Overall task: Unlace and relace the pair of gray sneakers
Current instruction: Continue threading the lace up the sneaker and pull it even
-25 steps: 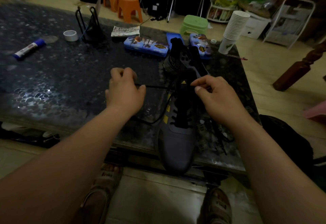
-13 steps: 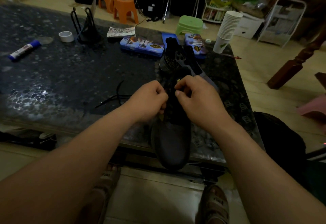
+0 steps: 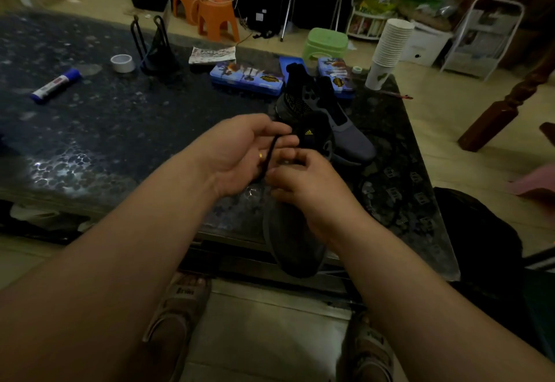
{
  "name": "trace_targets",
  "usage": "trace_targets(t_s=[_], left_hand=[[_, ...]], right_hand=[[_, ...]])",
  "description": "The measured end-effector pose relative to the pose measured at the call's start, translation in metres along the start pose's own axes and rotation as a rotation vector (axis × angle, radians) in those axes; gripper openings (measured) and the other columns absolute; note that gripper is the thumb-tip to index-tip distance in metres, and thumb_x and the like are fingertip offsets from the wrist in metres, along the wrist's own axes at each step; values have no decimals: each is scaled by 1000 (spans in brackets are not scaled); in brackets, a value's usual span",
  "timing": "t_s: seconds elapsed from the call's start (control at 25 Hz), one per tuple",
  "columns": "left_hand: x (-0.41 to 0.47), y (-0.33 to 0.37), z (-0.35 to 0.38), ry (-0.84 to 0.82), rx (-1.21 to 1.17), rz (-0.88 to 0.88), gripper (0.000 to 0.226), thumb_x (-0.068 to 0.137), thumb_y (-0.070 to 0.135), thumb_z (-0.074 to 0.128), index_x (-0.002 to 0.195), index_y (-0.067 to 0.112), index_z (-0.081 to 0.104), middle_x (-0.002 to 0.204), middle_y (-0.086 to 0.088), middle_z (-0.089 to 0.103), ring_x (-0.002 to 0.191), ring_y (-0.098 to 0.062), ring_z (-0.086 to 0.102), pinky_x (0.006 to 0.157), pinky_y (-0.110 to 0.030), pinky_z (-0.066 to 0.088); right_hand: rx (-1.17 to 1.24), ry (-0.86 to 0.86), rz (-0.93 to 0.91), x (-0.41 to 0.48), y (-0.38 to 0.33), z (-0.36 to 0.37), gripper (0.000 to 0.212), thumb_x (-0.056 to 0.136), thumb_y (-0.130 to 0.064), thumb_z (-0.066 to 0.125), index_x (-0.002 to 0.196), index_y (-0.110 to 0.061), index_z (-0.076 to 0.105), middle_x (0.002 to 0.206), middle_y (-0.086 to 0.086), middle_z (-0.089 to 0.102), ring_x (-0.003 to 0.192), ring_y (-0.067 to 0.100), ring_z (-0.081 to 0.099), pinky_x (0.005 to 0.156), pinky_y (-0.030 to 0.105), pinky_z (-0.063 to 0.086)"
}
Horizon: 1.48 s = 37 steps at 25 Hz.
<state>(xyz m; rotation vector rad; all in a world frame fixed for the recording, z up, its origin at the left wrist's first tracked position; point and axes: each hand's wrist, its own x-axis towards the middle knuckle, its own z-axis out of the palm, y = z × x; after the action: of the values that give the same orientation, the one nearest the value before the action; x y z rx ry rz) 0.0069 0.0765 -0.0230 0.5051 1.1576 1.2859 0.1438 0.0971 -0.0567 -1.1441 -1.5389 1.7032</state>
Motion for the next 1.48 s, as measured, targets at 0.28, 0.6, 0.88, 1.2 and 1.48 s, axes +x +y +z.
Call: trace_targets(t_s=[0.28,0.6,0.88,1.2,1.48], left_hand=[[1,-1,-3,65,-97,38,16,100,10,51,109,6,63,97,-8,65,78,-16,67,71,-31,62],[-13,-35,18,18,1111,597,35,107,39,49,138,25,54,106,9,64,98,-9,62,80,-31,49],[-3,-16,-22,229,1323,430,23,102,34,57,83,22,55,77,5,58,73,-16,55,63,-33,37],[-2,-39,26,-58,980,447,23,107,37,52,124,24,61,92,7,65,77,-3,60,70,-29,49],[2,-27,9,97,1084,469,20,104,26,57,94,12,67,54,17,55,47,2,47,45,-15,31]], right_hand=[[177,-119,132,-15,-7,-14,15,105,-18,57,92,-12,60,66,2,55,54,14,55,56,30,54],[-85,38,-16,-6,-12,-39,23,103,-21,62,101,0,71,55,-5,56,43,3,44,41,19,32],[-339,163,8,-1,-9,-90,16,101,-23,65,93,-13,73,73,-2,65,52,10,46,51,28,37],[-204,35,-153,-4,-19,-67,9,100,-15,65,102,-8,71,80,6,69,64,12,58,56,23,46],[-229,97,-114,1,-16,-93,15,103,-9,60,102,-13,74,83,1,73,68,7,64,63,21,55]])
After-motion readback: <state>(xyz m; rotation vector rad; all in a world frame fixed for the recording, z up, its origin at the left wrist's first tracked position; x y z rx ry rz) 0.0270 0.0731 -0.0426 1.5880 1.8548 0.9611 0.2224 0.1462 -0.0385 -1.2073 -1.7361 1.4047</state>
